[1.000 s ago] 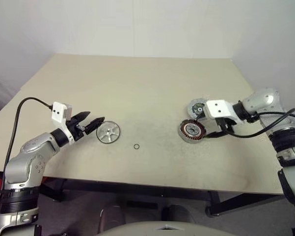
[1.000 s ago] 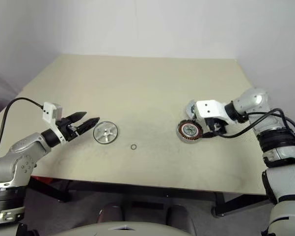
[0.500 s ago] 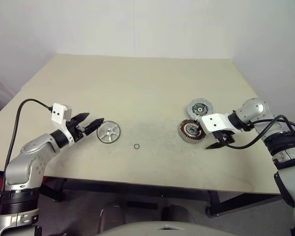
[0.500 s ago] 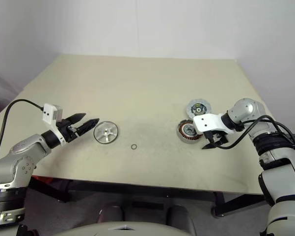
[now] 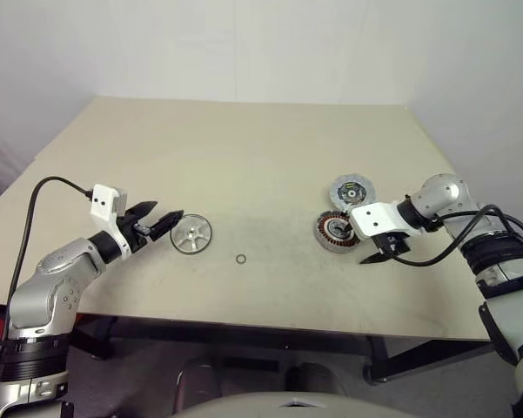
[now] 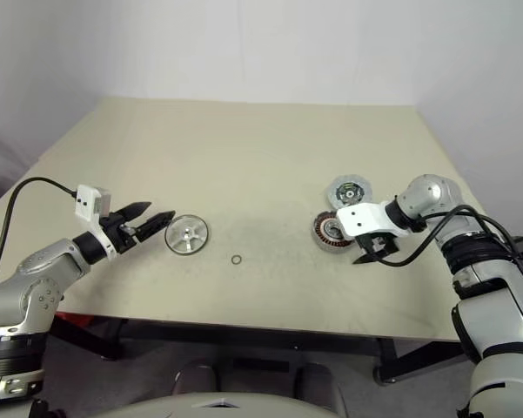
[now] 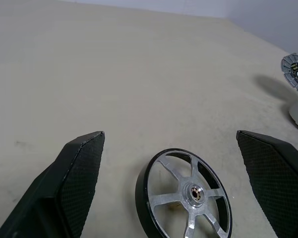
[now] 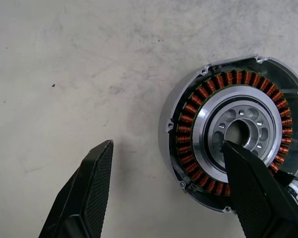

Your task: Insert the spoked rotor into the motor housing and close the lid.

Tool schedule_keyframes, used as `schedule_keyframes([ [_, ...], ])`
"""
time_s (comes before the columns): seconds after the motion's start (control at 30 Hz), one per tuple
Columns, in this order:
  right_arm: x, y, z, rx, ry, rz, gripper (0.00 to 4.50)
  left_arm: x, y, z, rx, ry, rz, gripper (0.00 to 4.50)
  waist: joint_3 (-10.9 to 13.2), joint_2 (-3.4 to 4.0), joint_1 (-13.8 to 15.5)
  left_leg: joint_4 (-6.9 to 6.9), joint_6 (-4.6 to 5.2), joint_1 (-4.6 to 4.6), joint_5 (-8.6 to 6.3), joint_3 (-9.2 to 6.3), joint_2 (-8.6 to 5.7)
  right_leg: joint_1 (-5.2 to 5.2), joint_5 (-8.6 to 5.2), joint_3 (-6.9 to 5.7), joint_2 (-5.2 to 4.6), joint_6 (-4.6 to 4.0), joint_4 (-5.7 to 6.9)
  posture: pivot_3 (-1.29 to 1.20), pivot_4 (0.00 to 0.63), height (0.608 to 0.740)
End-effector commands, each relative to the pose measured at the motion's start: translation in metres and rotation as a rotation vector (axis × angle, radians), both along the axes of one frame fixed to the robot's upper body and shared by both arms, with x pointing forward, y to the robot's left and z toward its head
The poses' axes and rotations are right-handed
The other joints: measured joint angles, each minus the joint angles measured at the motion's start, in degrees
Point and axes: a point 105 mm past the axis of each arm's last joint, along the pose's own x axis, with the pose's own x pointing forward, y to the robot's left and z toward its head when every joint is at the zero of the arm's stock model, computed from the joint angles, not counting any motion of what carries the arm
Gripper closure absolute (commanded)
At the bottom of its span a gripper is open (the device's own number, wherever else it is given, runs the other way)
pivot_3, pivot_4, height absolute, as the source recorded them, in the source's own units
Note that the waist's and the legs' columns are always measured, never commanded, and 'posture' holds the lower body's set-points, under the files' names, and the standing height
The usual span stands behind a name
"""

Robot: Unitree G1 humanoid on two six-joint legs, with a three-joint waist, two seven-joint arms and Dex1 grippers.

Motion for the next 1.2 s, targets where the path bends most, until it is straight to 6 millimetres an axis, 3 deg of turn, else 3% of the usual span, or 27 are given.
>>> schedule_keyframes([
  [0.03, 0.007, 0.005, 0.009, 0.011, -0.035, 0.008, 0.6, 0.001, 0.001, 0.011, 0.016, -0.046, -0.001, 0.0, 0.0, 0.0, -0.3, 0.02, 0.0, 0.0, 0.0, 0.0, 0.0, 0.0, 0.0, 0.0, 0.0, 0.0, 0.0, 0.0, 0.0, 0.74],
  [0.47, 0.024, 0.009, 0.016, 0.004, -0.091, 0.004, 0.6, -0.004, -0.001, 0.005, 0.012, -0.03, 0.005, 0.0, 0.0, 0.01, -0.8, 0.06, 0.06, -0.09, -0.05, 0.0, 0.0, -0.07, 0.01, -0.02, -0.01, -0.02, -0.01, 0.0, 0.0, 0.74],
  [0.7, 0.02, 0.017, 0.013, 0.022, -0.077, 0.042, 0.6, -0.005, 0.001, 0.004, 0.011, -0.026, 0.017, 0.0, 0.0, 0.02, -0.7, 0.07, 0.11, -0.12, -0.09, 0.0, 0.0, -0.09, 0.01, -0.03, -0.02, -0.02, -0.05, 0.0, 0.0, 0.74],
  [1.2, 0.006, 0.01, -0.005, -0.012, -0.017, 0.054, 0.6, -0.006, 0.001, 0.003, 0.013, -0.022, 0.021, 0.0, 0.0, 0.02, -0.7, 0.07, 0.12, -0.1, -0.09, 0.0, 0.0, -0.07, 0.01, -0.02, -0.02, -0.01, -0.05, 0.0, 0.0, 0.74],
])
